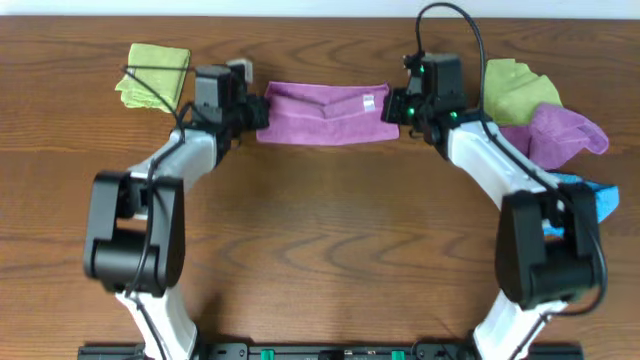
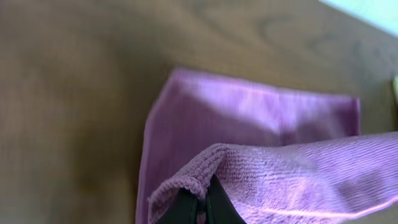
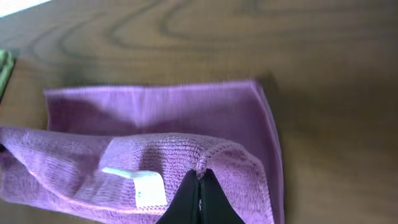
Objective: Fold the cloth
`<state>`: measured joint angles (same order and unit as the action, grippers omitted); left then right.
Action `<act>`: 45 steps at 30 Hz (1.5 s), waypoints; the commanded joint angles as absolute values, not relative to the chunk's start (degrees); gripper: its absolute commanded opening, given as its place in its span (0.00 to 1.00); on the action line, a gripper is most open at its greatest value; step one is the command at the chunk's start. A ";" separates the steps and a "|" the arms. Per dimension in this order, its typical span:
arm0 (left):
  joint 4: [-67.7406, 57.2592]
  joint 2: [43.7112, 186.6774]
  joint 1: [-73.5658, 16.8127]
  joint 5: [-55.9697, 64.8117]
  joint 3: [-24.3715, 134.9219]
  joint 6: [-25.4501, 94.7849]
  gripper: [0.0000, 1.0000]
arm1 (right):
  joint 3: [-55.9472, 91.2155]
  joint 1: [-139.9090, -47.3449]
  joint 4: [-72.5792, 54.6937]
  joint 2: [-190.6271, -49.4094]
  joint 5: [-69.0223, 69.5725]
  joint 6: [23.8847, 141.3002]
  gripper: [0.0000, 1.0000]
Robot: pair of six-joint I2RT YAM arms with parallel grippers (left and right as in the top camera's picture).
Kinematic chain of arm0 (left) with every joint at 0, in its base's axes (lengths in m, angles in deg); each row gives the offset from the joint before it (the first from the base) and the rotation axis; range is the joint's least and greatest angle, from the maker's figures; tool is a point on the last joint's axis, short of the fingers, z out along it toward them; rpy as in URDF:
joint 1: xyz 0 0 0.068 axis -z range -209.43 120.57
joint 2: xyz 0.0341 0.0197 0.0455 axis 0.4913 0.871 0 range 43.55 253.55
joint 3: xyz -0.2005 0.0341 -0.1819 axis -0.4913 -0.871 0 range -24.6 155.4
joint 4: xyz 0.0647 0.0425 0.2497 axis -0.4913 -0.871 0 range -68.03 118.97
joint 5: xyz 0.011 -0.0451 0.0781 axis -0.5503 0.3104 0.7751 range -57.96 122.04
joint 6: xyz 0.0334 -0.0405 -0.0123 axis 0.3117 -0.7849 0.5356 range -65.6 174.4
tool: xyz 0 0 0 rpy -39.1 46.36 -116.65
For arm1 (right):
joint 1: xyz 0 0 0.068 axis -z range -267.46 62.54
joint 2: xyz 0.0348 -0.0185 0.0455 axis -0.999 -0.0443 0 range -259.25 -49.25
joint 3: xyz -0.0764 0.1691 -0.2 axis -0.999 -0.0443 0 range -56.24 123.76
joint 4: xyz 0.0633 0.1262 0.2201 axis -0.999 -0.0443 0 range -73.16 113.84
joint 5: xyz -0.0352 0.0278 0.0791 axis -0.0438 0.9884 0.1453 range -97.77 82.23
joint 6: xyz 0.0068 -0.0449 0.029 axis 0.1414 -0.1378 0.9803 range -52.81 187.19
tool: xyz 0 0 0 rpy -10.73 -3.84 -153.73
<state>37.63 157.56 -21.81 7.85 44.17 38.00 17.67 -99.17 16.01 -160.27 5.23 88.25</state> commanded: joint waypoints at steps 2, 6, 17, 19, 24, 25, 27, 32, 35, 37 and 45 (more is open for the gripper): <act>35.99 163.05 -22.14 4.99 53.70 40.12 0.06 | 23.63 -98.23 15.90 -164.46 4.20 88.87 0.02; 33.04 168.21 -22.53 3.55 62.49 40.32 0.06 | 27.20 -97.68 15.88 -166.78 4.02 89.06 0.02; 19.21 171.36 -22.66 1.03 68.78 42.70 0.06 | 28.44 -97.62 9.14 -167.48 5.14 89.48 0.02; 15.88 171.36 -22.66 0.77 68.78 43.60 0.05 | 28.44 -97.62 6.78 -167.48 5.16 89.48 0.02; 8.76 171.36 -22.66 0.25 68.80 45.37 0.06 | 28.46 -97.55 2.30 -167.42 5.75 89.43 0.02; 7.93 171.36 -22.68 0.29 68.80 45.72 0.06 | 28.46 -97.48 1.78 -167.42 5.77 89.46 0.02; 6.64 171.29 -22.73 0.46 68.80 45.98 0.06 | 28.46 -97.51 0.79 -167.28 5.77 89.46 0.01; 6.64 170.83 -22.92 0.44 70.01 46.07 0.06 | 28.64 -97.46 0.49 -165.71 5.73 89.48 0.02; 6.29 169.93 -23.60 0.44 72.04 46.11 0.05 | 29.69 -96.79 0.05 -164.38 5.77 89.48 0.02; 5.13 169.80 -24.08 0.38 73.02 46.59 0.06 | 30.34 -96.28 -1.43 -164.20 6.19 89.48 0.02; -0.77 169.80 -24.21 -0.74 73.04 48.30 0.05 | 30.37 -96.39 -5.26 -164.20 6.62 89.46 0.02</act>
